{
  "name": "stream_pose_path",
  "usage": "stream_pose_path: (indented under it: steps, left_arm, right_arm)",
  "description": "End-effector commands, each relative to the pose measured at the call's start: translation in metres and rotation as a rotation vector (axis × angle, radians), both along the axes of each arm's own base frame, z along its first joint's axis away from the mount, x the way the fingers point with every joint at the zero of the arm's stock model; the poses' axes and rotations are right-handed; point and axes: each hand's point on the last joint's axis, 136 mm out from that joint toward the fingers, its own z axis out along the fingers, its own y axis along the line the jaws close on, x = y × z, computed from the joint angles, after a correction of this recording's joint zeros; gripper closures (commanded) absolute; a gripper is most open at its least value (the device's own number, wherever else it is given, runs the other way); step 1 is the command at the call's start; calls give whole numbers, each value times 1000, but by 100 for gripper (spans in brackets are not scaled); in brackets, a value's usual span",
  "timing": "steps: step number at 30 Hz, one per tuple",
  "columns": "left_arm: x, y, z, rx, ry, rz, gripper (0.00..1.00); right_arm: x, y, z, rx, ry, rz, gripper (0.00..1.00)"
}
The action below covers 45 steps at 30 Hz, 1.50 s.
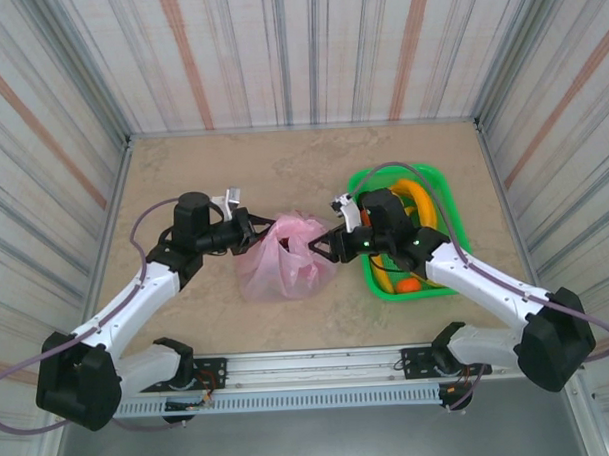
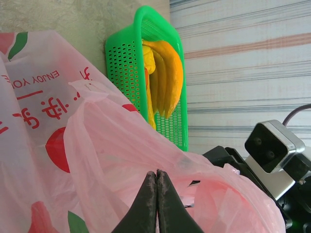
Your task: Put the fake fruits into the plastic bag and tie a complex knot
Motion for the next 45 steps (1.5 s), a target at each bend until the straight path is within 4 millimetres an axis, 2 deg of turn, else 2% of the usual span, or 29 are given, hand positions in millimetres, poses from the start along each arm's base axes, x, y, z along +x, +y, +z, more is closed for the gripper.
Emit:
stream_pose_path:
  steps: [1,7,15,20,24,29,38,40,45]
  left_arm:
    - [-3,-4,17,-17,-50,-26,100]
    - [-4,-3,15,-5,-50,-24,100]
    - [-2,0,13,16,-57,-10,100]
    - [1,4,11,23,-56,3,100]
    - [5,13,10,37,-59,24,100]
    - [7,24,9,52,-64,46,100]
    - [5,23,8,47,-68,29,100]
    - [4,21,8,45,-70,23,100]
    - [2,12,10,37,-76,-5,100]
  right_arm:
    - [8,9,19,49,-17,1,49]
    - [13,9,22,43,-25,-16,57]
    - [14,-10,10,-29,-20,-82,90]
    - [7,-23,2,-78,-7,-100,99]
    - [2,-36,-9,-121,11,-122,99]
    - [-2,-47,-13,-147,13,-137,99]
    - [-6,-35,-4,-94,-6,-66,98]
    - [-8,-32,1,-82,-27,-40,93]
    - [-19,-39,15,-120,-150,38,65]
